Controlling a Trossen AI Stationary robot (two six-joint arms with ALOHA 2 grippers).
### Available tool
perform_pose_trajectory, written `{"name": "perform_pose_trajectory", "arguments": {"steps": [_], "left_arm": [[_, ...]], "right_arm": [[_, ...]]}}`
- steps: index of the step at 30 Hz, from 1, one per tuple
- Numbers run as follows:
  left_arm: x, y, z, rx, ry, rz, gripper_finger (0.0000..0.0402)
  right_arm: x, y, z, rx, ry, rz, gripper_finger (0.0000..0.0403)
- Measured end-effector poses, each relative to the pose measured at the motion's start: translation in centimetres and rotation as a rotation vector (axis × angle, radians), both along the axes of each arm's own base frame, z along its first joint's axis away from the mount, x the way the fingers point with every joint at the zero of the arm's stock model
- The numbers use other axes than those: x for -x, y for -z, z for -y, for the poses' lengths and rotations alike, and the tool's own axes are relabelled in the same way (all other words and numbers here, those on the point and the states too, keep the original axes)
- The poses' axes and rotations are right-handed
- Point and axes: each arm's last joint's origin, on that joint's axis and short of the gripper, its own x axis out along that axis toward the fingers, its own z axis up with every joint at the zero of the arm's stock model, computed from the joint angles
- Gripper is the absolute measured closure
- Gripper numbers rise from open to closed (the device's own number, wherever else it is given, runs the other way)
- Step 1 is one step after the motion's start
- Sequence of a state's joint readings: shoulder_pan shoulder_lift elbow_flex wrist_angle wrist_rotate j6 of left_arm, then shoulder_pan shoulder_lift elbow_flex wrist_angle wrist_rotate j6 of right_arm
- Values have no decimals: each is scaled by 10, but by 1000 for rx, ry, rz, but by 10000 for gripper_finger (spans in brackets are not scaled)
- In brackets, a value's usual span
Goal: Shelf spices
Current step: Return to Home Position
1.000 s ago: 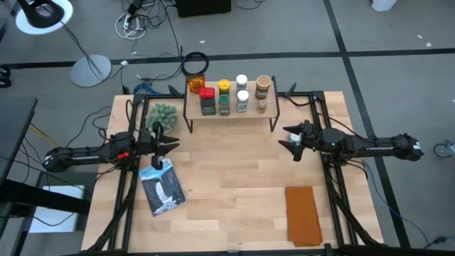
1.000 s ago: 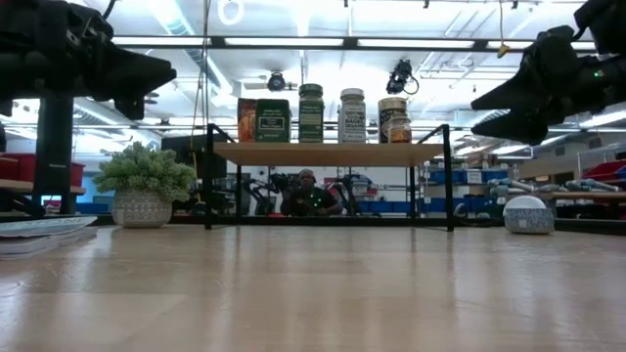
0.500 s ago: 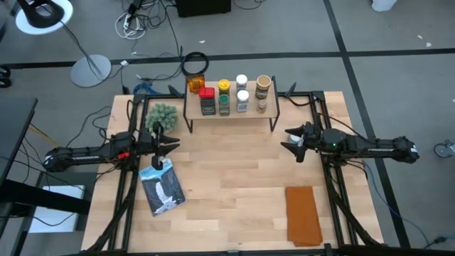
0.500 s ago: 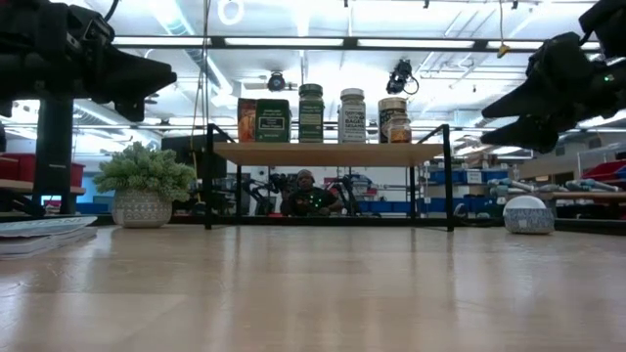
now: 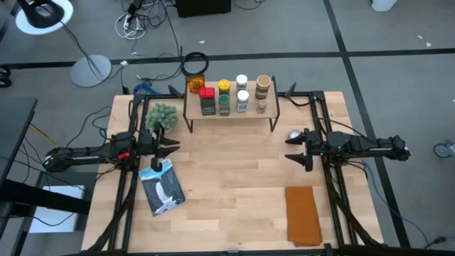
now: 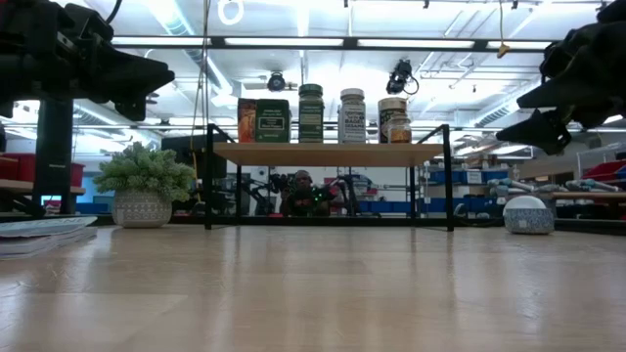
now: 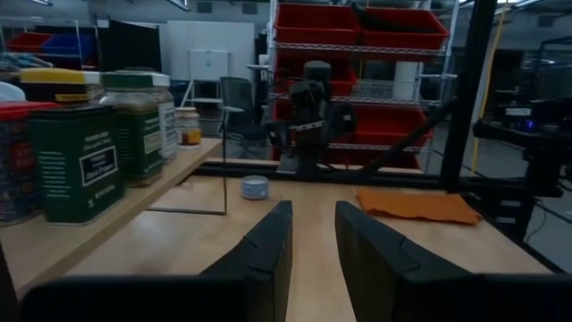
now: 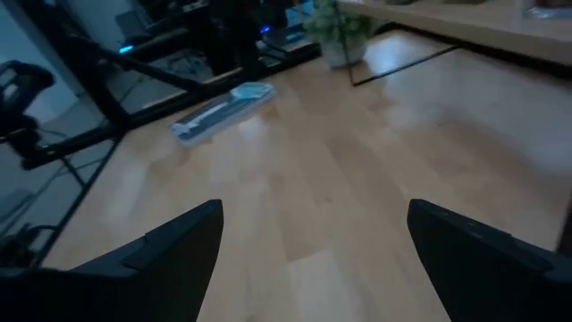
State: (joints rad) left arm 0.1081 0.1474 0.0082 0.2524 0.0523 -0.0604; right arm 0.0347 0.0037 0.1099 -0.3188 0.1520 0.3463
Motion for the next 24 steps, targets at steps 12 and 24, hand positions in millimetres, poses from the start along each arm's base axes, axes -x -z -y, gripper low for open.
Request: {"name": "perform_pose_trajectory", "arguments": {"steps": [12, 24], "left_arm": [[0, 1, 4, 26, 62, -5, 309], [-1, 15, 4, 9, 42, -153, 309]], "right_arm": [[1, 3, -5, -18, -66, -34, 49], [1, 3, -7, 31, -108, -43, 49]]}}
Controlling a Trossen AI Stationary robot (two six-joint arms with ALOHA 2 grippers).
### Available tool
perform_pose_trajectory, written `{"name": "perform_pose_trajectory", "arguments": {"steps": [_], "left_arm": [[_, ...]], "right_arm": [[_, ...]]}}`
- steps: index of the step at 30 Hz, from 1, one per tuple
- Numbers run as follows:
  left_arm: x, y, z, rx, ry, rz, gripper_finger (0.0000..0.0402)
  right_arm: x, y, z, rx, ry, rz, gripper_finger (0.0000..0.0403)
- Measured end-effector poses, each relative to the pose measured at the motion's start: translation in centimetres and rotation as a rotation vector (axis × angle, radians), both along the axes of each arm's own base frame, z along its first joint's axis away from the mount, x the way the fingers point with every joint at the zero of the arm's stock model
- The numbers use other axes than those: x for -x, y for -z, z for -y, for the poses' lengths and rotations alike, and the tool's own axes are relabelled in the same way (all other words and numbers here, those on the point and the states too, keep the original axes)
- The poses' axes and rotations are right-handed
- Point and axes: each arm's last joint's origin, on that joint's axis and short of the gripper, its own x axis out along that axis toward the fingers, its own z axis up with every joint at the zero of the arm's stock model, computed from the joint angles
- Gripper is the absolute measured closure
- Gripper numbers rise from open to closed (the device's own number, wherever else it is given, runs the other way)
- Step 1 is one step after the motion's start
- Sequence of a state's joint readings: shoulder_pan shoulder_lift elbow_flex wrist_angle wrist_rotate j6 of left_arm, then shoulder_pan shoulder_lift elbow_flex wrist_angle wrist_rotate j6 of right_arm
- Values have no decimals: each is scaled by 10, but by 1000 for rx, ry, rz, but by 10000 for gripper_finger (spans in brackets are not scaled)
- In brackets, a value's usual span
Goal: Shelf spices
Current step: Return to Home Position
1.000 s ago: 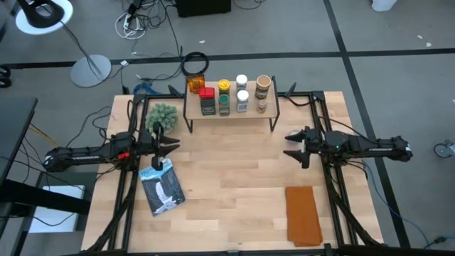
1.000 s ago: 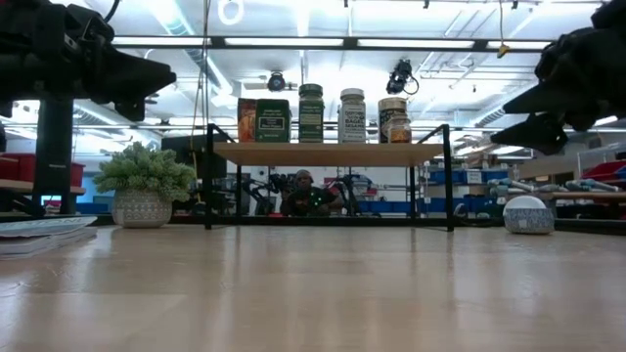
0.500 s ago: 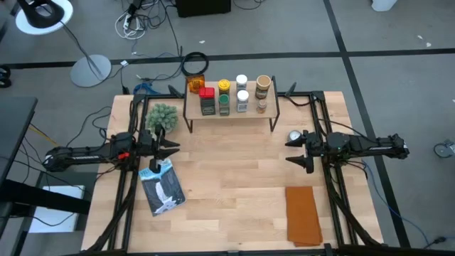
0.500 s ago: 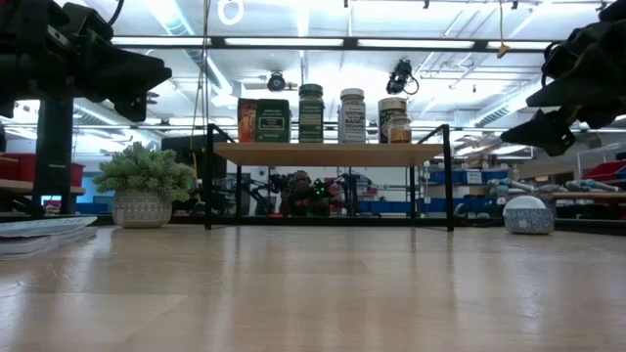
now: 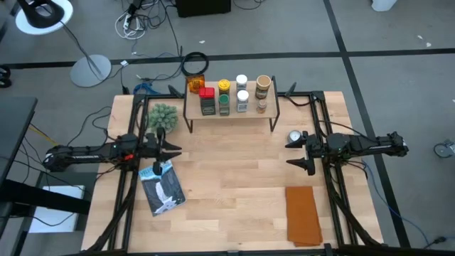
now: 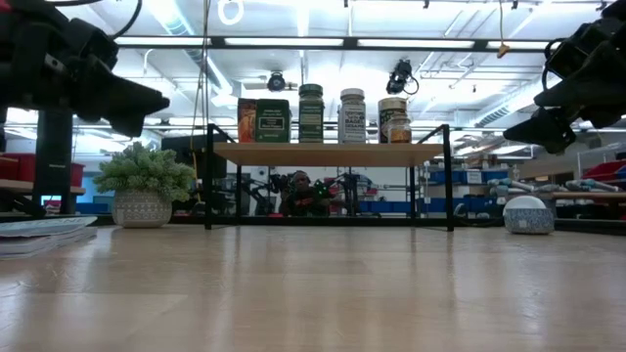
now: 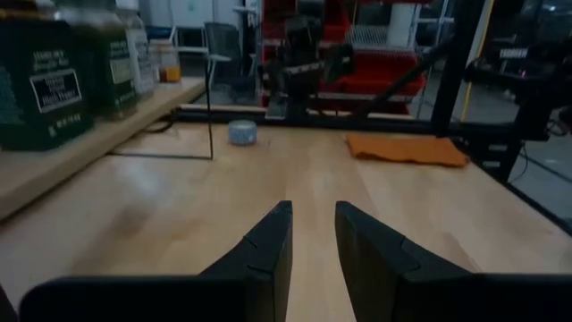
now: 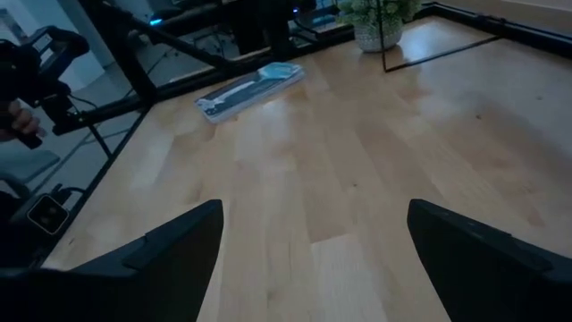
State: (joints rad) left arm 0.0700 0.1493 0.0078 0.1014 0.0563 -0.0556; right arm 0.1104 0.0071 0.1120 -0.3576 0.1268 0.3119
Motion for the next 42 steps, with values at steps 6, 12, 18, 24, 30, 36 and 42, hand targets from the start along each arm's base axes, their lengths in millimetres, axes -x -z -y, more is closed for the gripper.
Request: {"name": "perform_pose_trajectory", "arguments": {"steps": [6, 12, 18, 24, 30, 36, 42], "left_arm": [[0, 2, 0, 2, 0, -20, 309], [0, 2, 0, 2, 0, -18, 309], [0, 2, 0, 2, 0, -18, 310], [0, 2, 0, 2, 0, -19, 310], [0, 2, 0, 2, 0, -19, 310], [0, 2, 0, 2, 0, -19, 310], [0, 2, 0, 2, 0, -19, 310]], "right_arm": [[1, 2, 0, 66, -17, -41, 49], [-3, 9, 0, 95, -27, -147, 49], [-10, 13, -1, 103, -27, -203, 49], [-18, 5, -2, 90, -21, -109, 49], [-20, -1, -2, 83, -18, -47, 49], [-20, -4, -2, 81, -18, -26, 49], [-20, -4, -2, 81, -18, -24, 49]]}}
